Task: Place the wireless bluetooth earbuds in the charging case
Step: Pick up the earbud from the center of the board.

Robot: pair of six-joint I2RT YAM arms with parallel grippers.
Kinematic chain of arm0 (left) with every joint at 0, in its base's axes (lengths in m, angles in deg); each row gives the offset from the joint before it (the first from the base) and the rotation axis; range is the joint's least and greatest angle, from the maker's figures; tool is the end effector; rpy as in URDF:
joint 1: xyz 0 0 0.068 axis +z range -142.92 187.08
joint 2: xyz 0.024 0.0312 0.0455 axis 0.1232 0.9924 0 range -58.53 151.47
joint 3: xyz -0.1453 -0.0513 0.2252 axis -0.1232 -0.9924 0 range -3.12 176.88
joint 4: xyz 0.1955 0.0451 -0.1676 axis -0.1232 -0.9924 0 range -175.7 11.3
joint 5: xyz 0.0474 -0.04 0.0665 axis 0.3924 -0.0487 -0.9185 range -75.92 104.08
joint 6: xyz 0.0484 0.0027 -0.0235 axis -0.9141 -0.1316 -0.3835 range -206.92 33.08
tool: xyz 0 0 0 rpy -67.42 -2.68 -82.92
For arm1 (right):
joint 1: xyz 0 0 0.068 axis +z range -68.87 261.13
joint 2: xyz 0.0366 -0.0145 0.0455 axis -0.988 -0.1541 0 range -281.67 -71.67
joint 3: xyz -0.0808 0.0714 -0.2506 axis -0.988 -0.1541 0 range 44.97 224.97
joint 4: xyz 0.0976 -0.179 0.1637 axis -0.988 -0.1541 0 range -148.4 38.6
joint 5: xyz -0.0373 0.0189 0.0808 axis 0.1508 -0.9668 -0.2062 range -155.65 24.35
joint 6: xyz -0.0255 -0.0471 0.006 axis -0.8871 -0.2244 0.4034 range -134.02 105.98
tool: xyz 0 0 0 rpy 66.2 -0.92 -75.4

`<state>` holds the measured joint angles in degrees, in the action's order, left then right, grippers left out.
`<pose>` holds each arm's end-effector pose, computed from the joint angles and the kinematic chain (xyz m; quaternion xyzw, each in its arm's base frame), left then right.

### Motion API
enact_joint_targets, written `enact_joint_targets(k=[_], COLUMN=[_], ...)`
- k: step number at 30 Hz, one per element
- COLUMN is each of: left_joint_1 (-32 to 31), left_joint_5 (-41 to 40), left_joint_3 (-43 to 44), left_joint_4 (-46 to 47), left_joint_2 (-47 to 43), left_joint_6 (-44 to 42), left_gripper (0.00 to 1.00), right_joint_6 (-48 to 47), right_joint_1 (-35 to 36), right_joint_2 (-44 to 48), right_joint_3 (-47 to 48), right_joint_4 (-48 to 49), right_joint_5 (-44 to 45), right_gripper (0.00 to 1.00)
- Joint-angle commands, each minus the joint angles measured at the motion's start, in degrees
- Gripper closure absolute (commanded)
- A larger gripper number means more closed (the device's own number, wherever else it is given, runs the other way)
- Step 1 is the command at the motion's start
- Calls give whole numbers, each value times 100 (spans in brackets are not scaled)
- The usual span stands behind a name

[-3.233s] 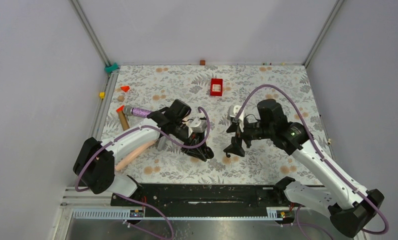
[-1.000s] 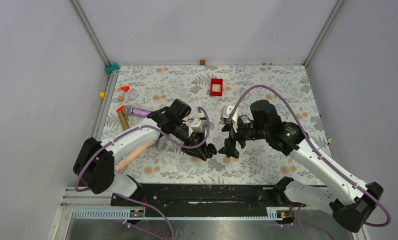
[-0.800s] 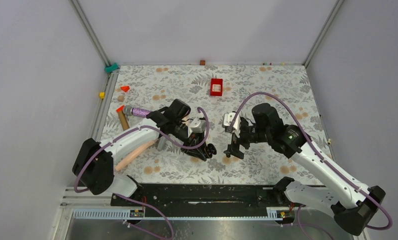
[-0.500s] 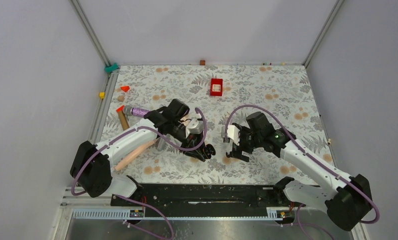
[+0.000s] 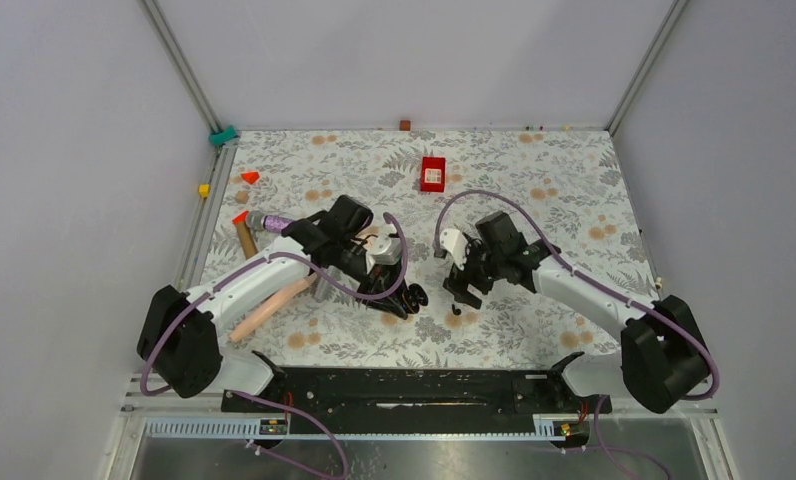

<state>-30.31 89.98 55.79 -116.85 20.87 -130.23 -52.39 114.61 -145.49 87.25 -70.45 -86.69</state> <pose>0.1896 -0.1882 0.2729 0.6182 0.4710 -0.5803 0.2434 0.2055 0.1512 0.2072 -0.5929 0.7135 0.1576 0.3385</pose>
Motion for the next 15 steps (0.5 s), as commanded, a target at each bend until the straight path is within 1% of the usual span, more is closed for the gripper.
enact_joint_targets(k=[1,4,6,7,9,11,15], left_joint_1=[87,114,134,143,154,164,183], left_joint_5=[287,297,297,294,310,316,299], left_joint_3=[235,239,244,243,247,252,260], left_joint_4=[-9,-8,-8,-9,-15,-8,-10], left_joint_2=[-223,-254,-274,-290,-300,-304,-303], left_joint_6=[-178,-182,-184,-185,-182,-178,-178], left_gripper=[100,100,100,100,100,100,100], right_joint_6=[1154,1302,1453,1475,1456,1312,1211], right_joint_1=[-262,-324,-324,-320,-300,-254,-17], right_joint_2=[-300,-583,-822,-943,-1153,-1269,-1265], right_joint_3=[809,1064,1109,1143,1194,1214,1117], right_joint_4=[-497,-1071,-1289,-1393,-1525,-1630,-1525], right_joint_5=[-97,-460,-514,-478,-280,-58,391], right_gripper=[13,15,15,12,1,1,0])
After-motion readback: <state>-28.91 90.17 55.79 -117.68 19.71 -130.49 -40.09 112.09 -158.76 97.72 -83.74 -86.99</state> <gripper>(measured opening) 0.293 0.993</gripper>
